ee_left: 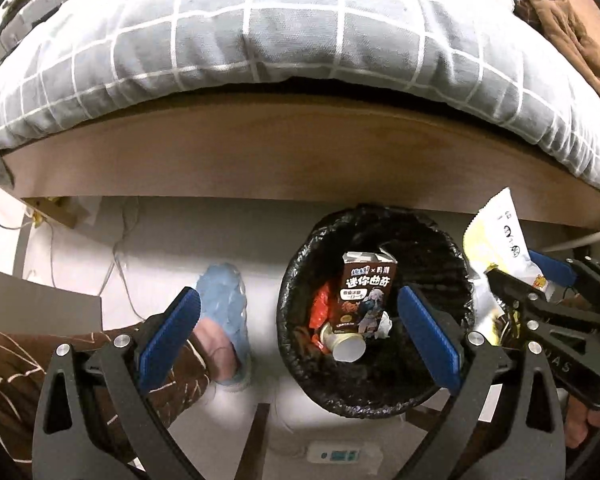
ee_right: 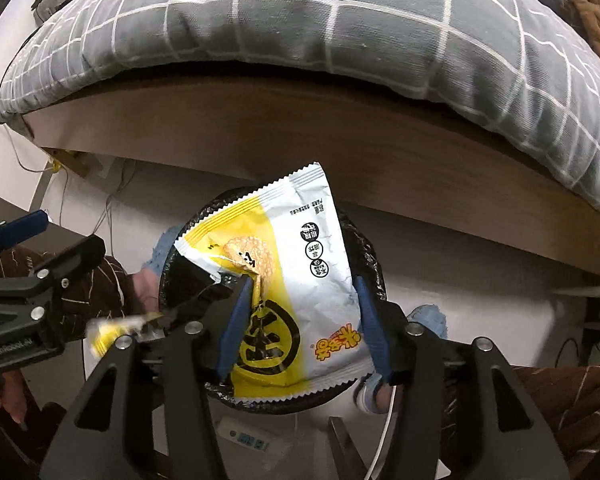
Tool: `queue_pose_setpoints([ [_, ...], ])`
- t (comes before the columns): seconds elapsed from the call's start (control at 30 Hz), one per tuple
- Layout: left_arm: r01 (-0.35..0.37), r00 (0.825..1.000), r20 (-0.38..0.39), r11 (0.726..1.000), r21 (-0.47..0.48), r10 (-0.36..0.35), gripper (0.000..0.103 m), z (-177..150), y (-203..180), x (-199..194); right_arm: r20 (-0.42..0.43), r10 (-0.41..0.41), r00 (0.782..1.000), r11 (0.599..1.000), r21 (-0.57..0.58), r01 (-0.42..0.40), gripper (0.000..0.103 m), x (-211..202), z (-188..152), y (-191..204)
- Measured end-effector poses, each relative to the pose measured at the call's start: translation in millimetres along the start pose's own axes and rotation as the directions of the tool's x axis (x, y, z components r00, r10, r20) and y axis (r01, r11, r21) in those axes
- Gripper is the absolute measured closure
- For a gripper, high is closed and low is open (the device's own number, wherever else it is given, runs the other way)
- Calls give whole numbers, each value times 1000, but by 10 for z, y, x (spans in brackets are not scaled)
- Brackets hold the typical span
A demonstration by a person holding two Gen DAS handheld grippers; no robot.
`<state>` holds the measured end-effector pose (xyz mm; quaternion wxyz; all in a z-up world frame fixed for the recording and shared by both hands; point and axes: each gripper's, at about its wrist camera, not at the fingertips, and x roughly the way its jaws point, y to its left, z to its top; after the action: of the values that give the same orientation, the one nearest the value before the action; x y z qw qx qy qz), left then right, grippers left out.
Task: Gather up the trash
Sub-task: 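Open the left gripper over the bin while the right gripper releases the yellow wrapper, then raise both tools back up over the bed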
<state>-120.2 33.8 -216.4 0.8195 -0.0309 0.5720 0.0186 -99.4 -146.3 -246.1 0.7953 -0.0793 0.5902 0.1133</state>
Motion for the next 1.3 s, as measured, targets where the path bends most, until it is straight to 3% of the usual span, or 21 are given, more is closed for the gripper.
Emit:
queue_pose_setpoints([
  [0.13, 2, 1000, 1, 1000, 9, -2, 6, 10, -38, 6, -1, -13, 1000, 1000, 24, 13, 42, 34, -43, -56],
  [0.3, 7, 1000, 3, 1000, -5, -7, 6, 27, -12, -23, 46, -40, 998, 998, 47, 38, 18, -121, 5, -121],
  [0.5, 14, 999, 50, 1000, -11, -13, 6, 104, -7, -195, 132, -90, 987, 993, 88, 79, 8, -399, 83, -268],
  [0.8, 23, 991, 130, 1000, 1, -23, 6, 241, -45, -511, 286, -159, 945, 985, 110, 133, 8, -807, 230, -213],
  [1.3, 31, 967, 250, 999, 39, -40, 6, 576, -254, -966, 427, -209, 880, 971, 194, 137, 8, -1322, 519, -505],
])
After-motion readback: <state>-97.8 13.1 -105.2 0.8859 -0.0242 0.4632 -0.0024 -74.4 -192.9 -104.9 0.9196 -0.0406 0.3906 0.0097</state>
